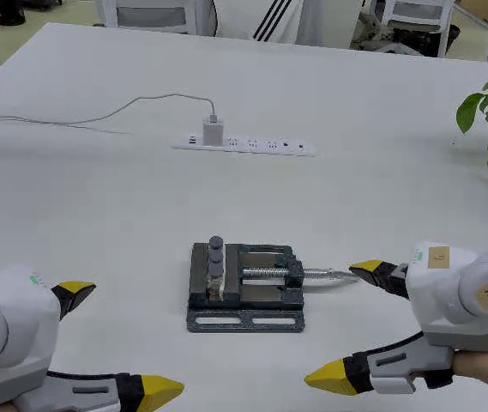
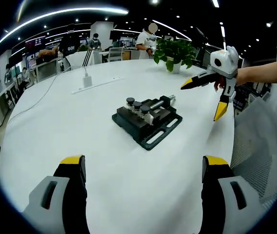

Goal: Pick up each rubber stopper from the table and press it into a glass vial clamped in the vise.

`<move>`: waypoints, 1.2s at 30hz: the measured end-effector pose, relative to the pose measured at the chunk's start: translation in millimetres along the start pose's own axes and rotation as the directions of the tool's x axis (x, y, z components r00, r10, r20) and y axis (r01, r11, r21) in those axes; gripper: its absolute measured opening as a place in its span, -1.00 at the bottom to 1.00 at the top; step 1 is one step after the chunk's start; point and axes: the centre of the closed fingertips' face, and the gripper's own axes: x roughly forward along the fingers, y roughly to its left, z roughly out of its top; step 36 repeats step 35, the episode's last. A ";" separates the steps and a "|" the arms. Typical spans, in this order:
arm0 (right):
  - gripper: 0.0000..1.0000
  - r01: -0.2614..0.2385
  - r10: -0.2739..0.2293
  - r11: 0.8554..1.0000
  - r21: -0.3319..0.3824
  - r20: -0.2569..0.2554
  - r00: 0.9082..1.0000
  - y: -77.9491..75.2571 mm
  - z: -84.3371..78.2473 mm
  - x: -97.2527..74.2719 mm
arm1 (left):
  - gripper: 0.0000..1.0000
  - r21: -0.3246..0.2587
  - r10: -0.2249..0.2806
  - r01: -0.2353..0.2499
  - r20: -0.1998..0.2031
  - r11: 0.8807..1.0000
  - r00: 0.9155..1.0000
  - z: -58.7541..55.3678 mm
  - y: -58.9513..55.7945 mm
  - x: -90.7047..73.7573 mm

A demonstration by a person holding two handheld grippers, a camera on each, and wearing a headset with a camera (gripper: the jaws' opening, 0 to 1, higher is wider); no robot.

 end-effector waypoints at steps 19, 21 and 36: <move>0.93 0.011 -0.011 0.999 0.032 0.007 1.000 0.6 -1.8 0.8 | 0.98 -0.003 -0.014 0.014 -0.001 1.000 1.000 1.8 7.6 5.1; 0.93 0.012 -0.012 0.999 0.041 0.014 1.000 1.0 -1.0 1.1 | 0.98 -0.001 -0.014 0.014 0.000 1.000 1.000 2.8 7.5 5.8; 0.96 0.029 -0.032 0.997 0.071 0.049 0.998 -0.5 3.1 -3.1 | 0.97 0.012 -0.014 0.013 0.016 1.000 1.000 8.8 9.2 9.1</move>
